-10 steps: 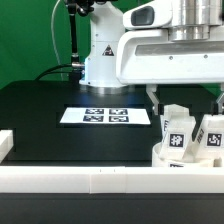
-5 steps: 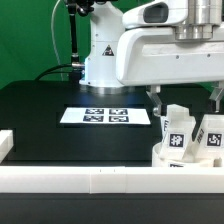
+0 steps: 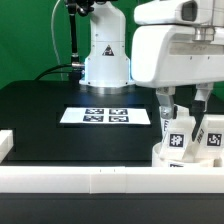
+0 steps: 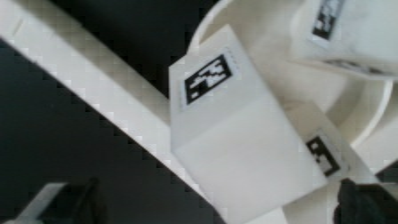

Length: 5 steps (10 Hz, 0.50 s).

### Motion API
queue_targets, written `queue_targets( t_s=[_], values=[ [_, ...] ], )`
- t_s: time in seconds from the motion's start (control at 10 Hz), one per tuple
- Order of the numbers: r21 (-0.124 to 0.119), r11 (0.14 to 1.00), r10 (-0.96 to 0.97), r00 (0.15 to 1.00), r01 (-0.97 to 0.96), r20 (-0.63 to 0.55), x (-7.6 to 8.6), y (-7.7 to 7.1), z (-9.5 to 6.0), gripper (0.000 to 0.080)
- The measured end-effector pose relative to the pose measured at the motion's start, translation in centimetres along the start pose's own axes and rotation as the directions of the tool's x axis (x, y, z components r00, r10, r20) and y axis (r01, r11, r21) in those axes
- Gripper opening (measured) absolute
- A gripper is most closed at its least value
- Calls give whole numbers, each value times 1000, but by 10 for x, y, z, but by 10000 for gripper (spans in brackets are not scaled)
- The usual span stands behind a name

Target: Assemble stool

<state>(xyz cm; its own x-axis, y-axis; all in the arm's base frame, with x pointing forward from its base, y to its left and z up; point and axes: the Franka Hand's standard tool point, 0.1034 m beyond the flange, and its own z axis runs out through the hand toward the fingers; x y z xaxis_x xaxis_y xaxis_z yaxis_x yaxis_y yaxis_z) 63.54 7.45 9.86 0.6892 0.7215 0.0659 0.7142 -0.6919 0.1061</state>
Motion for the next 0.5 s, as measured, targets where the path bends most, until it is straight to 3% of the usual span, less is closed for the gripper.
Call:
queue_targets(
  t_s=[0.2, 0.5],
  values=[
    [7, 982, -191, 981, 191, 20, -3, 1, 2, 649],
    [-1, 921, -389, 920, 390, 42, -6, 5, 2, 649]
  ],
)
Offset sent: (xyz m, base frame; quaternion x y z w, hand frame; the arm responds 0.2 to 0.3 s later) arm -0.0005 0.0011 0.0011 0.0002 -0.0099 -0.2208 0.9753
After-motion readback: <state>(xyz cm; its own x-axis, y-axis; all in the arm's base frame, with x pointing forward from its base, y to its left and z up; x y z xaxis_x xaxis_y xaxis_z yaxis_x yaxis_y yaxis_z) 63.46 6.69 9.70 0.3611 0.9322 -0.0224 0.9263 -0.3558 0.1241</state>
